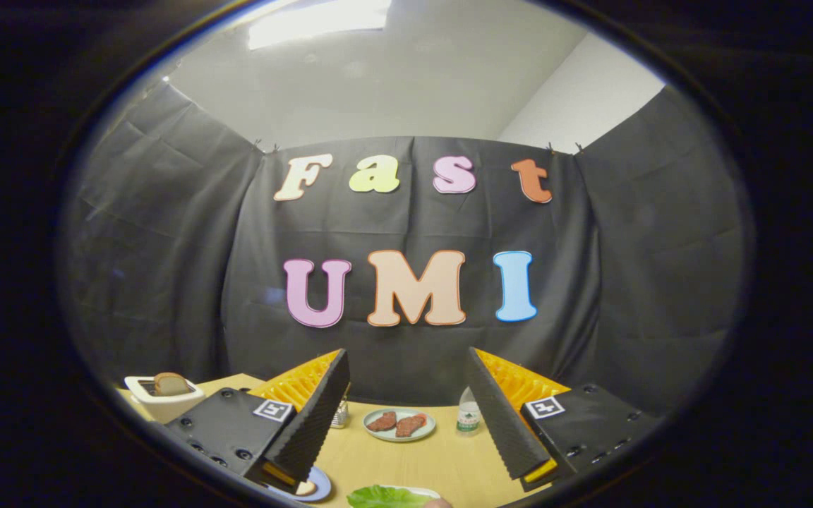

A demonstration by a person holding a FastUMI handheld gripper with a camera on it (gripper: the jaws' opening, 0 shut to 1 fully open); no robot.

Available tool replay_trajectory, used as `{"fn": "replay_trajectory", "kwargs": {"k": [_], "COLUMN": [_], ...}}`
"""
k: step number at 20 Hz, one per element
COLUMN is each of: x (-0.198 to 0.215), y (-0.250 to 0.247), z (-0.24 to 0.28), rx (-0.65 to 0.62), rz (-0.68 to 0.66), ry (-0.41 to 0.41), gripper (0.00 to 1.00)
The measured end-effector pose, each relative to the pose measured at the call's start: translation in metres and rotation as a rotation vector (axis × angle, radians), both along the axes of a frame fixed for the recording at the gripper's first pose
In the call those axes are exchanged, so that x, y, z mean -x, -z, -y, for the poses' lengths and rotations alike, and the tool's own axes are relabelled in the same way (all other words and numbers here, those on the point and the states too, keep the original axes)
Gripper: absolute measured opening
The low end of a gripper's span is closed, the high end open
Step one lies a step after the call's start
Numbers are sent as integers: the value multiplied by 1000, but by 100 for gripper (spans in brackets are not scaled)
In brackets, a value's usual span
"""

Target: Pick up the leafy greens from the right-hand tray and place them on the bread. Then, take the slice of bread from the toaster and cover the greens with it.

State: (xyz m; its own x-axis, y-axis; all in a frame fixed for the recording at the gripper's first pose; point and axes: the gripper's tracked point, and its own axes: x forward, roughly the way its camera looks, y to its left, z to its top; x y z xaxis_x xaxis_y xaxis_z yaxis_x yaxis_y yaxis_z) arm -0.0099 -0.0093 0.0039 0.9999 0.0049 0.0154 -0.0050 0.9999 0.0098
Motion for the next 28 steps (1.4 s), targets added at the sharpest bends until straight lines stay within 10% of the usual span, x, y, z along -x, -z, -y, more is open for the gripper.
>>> {"fn": "replay_trajectory", "kwargs": {"k": [11, 28], "x": [-7, -12], "y": [19, 163], "z": [12, -1], "rx": [3, 174], "rz": [-41, -422], "ry": [-99, -526], "gripper": [100, 100]}}
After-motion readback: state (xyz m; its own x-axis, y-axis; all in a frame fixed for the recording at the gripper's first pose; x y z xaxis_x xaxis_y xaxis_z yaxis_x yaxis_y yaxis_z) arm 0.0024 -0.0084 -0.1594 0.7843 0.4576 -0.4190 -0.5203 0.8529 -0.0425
